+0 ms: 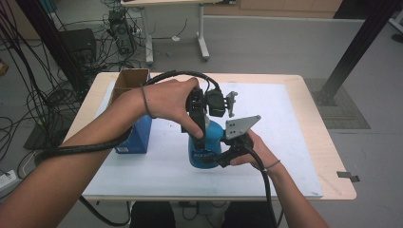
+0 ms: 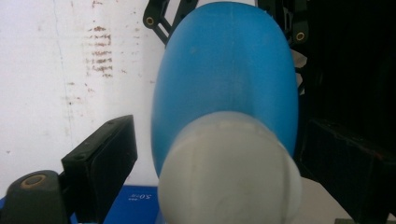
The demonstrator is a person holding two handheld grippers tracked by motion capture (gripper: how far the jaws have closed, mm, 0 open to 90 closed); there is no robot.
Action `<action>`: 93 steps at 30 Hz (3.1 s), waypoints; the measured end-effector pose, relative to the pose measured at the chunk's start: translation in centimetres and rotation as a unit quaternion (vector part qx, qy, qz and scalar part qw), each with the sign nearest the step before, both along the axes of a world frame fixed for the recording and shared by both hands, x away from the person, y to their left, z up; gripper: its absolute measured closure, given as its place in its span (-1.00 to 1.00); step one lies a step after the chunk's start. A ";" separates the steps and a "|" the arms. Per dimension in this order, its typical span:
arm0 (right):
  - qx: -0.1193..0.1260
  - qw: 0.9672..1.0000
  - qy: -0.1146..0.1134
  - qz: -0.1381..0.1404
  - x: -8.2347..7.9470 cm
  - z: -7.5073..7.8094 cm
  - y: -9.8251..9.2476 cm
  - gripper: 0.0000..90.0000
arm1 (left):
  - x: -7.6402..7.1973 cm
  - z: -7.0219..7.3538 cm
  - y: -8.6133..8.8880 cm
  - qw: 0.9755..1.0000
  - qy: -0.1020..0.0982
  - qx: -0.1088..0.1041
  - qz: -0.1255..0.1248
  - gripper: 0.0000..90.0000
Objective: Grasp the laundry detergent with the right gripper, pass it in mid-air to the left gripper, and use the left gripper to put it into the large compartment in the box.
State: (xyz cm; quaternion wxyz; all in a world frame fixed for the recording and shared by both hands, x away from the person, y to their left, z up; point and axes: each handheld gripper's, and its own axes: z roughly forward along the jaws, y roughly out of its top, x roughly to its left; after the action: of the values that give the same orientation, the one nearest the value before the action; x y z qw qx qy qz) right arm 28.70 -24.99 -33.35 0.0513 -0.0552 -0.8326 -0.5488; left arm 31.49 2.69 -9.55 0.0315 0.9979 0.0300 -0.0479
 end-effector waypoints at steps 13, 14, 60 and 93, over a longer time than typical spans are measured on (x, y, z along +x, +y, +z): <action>0.000 1.000 -0.001 0.004 0.0 0.1 0.1 -0.08 | -0.3 -0.4 -0.6 1.000 -0.003 0.009 -0.005 -0.66; 0.000 1.000 -0.002 0.003 0.0 0.1 0.1 -0.08 | -0.3 -0.5 -0.7 1.000 -0.004 0.010 -0.005 -0.66; 0.003 1.000 -0.001 0.008 0.2 0.2 0.4 -0.08 | -0.6 -0.6 -1.1 1.000 -0.009 0.019 -0.002 -0.16; 0.011 1.000 0.003 0.006 0.4 0.0 0.2 -0.08 | -0.4 -0.5 -1.0 1.000 -0.009 0.011 0.003 -0.16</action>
State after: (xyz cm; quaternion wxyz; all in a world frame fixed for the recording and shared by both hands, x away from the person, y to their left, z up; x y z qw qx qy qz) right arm 29.08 -24.81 -33.39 0.0575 -0.0508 -0.8266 -0.5575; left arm 31.10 1.71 -10.09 0.0209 0.9985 0.0329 -0.0386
